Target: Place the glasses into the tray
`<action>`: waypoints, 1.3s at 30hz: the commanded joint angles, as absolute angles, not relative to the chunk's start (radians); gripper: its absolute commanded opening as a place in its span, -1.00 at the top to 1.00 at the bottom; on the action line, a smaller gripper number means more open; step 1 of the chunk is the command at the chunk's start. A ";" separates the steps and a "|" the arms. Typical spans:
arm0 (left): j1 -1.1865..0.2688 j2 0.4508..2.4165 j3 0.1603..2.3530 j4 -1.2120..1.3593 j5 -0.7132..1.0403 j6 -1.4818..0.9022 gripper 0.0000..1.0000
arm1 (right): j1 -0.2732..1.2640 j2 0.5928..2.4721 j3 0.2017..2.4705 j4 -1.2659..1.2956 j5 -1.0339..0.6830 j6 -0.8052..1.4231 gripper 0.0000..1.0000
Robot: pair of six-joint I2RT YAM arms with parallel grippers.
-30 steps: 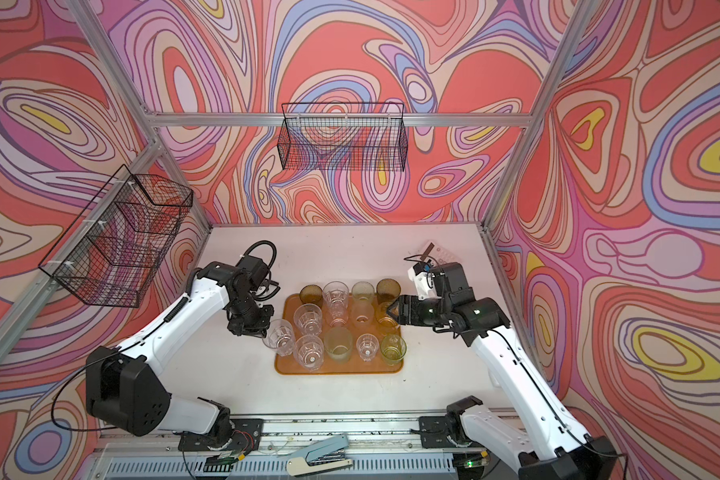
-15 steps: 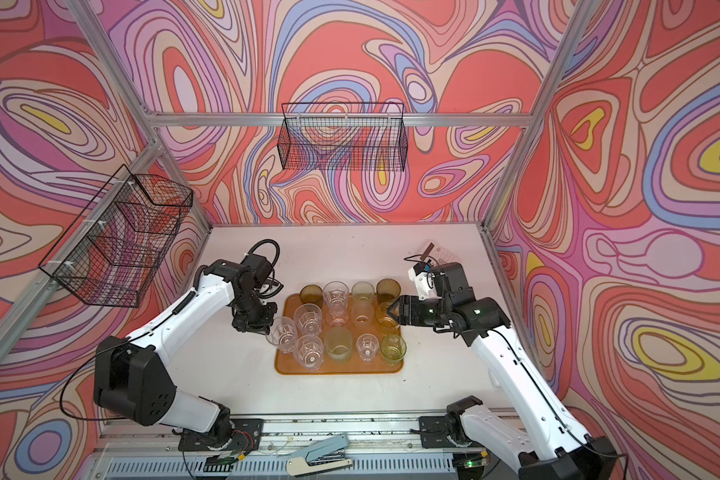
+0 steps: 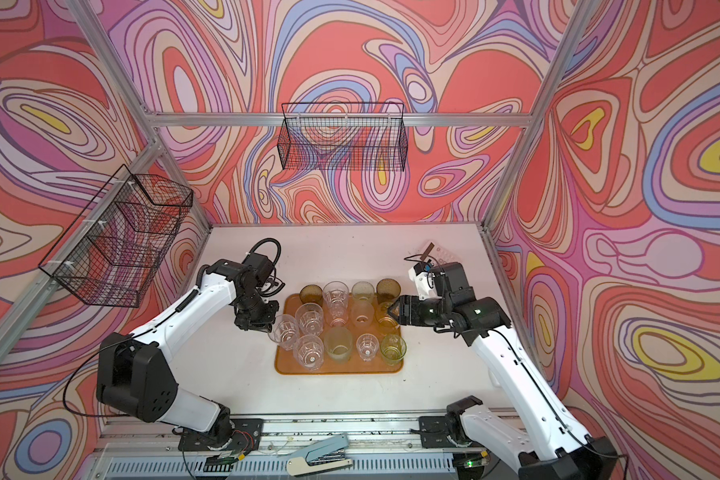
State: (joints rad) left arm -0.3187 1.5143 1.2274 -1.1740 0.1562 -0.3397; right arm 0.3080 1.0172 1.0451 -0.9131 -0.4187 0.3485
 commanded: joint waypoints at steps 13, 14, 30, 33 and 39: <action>-0.336 1.521 1.186 -1.144 0.120 -0.334 1.00 | 0.307 1.005 1.055 -0.922 -0.413 0.334 -0.43; -0.338 1.521 1.183 -1.142 0.120 -0.336 1.00 | 0.307 1.005 1.055 -0.922 -0.413 0.334 -0.42; -0.365 1.530 1.155 -1.125 0.088 -0.350 1.00 | 0.307 1.003 1.052 -0.919 -0.417 0.339 -0.43; -0.371 1.534 1.157 -1.123 0.078 -0.350 1.00 | 0.307 1.000 1.051 -0.919 -0.415 0.338 -0.42; -0.382 1.543 1.155 -1.118 0.077 -0.356 1.00 | 0.307 1.000 1.051 -0.920 -0.416 0.337 -0.42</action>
State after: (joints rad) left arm -0.3744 1.5333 1.1603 -1.1160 0.0929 -0.3450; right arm 0.3080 1.0153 1.0451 -0.9134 -0.4187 0.3485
